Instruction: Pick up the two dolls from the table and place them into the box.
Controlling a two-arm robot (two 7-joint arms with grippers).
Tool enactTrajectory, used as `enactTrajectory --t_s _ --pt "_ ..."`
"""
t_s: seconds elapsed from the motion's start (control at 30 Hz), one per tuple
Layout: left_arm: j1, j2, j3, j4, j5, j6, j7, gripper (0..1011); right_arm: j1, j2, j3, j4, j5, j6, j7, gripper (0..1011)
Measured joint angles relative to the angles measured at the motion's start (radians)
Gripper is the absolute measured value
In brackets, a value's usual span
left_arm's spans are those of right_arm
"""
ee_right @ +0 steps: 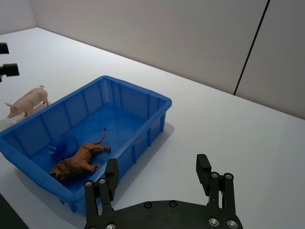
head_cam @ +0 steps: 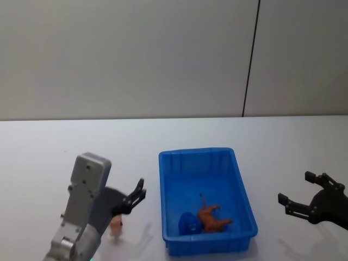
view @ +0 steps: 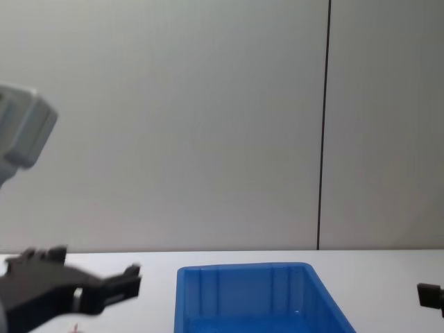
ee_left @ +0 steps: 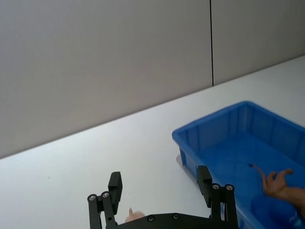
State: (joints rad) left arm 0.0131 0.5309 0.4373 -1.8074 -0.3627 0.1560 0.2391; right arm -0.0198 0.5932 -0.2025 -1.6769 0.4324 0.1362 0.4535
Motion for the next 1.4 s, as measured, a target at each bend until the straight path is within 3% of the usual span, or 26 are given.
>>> enactTrajectory --t_s 0.33,0.6,1.2,1.4 --pt "0.051 0.03 -0.008 -0.001 -0.038 0.02 0.019 1001 -0.002 0.002 0.001 0.0 0.002 -0.001 0.0 1001" --pt "0.057 0.032 -0.016 0.034 -0.051 0.03 -0.004 1001 -0.003 0.003 0.002 0.0 0.003 -0.001 0.0 1001" --pt "-0.001 -0.018 -0.027 0.184 -0.054 0.047 -0.122 996 -0.004 0.004 0.002 0.0 0.003 -0.001 0.0 1001" --pt "-0.024 -0.035 -0.03 0.233 -0.047 0.052 -0.157 864 -0.004 0.004 0.002 0.0 0.003 -0.001 0.0 1001"
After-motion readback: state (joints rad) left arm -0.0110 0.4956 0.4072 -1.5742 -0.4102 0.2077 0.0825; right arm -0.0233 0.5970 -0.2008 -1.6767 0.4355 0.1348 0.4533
